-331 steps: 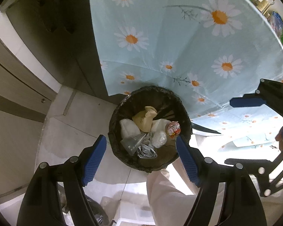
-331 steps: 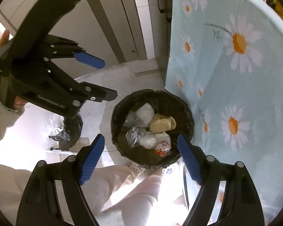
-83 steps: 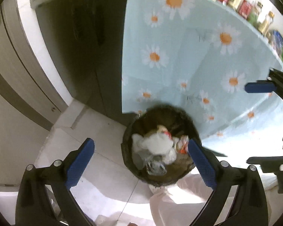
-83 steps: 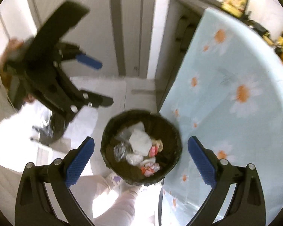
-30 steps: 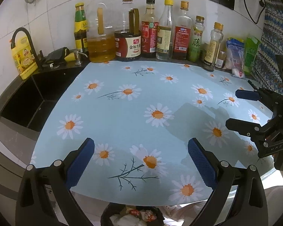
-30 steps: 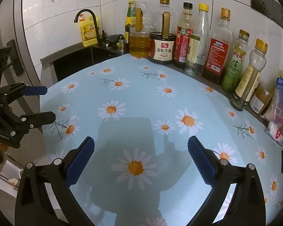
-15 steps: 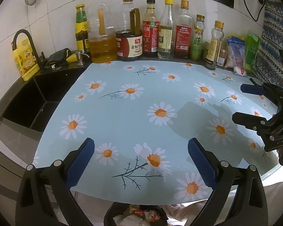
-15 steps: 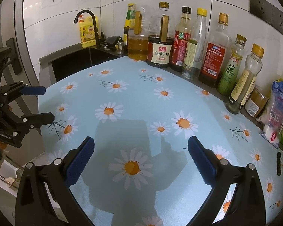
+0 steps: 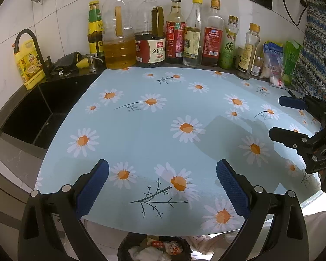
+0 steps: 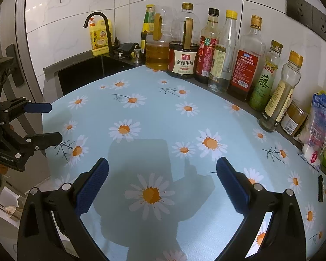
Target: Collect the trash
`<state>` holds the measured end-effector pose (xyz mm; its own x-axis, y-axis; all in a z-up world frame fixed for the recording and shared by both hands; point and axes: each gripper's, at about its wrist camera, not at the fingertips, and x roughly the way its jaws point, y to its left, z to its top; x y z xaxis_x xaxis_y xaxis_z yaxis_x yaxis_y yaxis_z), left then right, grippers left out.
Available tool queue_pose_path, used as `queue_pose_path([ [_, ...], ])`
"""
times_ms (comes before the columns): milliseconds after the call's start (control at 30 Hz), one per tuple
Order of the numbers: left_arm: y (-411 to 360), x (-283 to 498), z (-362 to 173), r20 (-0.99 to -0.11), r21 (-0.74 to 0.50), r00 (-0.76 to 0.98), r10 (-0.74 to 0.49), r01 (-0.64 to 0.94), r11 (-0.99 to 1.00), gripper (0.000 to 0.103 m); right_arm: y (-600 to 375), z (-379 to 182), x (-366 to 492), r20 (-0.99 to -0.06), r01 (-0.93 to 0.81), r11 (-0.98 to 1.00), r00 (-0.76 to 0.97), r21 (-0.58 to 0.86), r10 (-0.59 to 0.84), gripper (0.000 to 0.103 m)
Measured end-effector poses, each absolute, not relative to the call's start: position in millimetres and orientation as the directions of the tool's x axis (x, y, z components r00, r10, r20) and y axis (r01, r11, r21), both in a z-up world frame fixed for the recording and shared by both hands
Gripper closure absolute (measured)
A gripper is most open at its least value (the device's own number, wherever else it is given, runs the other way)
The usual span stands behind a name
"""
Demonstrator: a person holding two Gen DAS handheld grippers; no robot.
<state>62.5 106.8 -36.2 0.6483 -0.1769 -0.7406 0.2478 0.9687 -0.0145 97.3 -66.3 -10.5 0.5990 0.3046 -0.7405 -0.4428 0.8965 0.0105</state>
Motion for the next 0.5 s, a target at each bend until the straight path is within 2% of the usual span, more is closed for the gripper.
queue_pose_path([
  [500, 109.4, 66.6, -41.1, -0.749, -0.007, 0.641, -0.168, 0.245, 0.97, 0.007, -65.7, -9.6, 95.7, -0.74, -0.448, 0.894, 0.602, -0.002, 0.3, 0.005],
])
